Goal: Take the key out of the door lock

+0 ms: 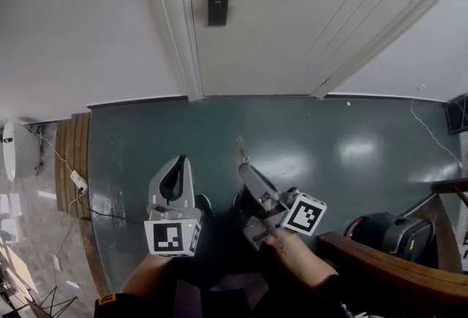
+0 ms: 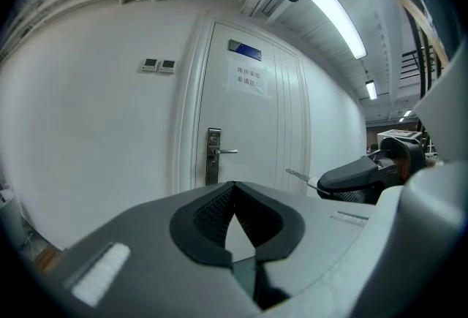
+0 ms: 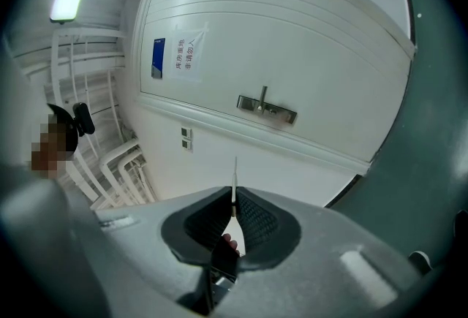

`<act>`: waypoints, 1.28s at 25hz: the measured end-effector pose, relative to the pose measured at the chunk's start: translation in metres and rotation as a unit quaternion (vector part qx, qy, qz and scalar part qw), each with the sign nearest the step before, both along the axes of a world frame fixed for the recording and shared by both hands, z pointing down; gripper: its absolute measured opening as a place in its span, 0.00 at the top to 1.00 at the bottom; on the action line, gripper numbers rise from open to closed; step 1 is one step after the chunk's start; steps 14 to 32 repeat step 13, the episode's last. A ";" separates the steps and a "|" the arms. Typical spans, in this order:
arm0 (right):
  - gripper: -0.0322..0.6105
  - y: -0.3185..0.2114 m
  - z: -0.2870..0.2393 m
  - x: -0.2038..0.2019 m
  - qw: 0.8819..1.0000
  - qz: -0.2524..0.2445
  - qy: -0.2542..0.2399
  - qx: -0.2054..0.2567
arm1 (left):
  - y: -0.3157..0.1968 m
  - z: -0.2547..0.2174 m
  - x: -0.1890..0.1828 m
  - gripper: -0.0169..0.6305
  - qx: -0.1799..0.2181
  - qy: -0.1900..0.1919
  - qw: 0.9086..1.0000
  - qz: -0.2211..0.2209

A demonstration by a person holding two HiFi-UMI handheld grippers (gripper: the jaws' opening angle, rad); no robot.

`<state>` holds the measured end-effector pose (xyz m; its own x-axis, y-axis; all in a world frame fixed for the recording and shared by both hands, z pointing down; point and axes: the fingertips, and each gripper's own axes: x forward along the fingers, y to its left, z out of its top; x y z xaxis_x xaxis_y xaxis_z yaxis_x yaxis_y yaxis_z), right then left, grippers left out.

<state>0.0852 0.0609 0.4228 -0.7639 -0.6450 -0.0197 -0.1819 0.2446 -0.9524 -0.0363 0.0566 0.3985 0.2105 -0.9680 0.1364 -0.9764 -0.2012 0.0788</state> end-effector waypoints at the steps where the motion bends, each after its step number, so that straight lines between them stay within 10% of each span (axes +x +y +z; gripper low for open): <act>1: 0.93 0.000 0.000 -0.002 1.000 0.001 0.000 0.000 | 0.000 -0.001 -0.002 0.95 0.001 0.001 1.000 0.001; 32: 0.93 0.011 0.000 -0.017 1.000 0.014 0.007 0.000 | 0.006 -0.005 -0.016 0.95 0.012 0.010 1.000 0.017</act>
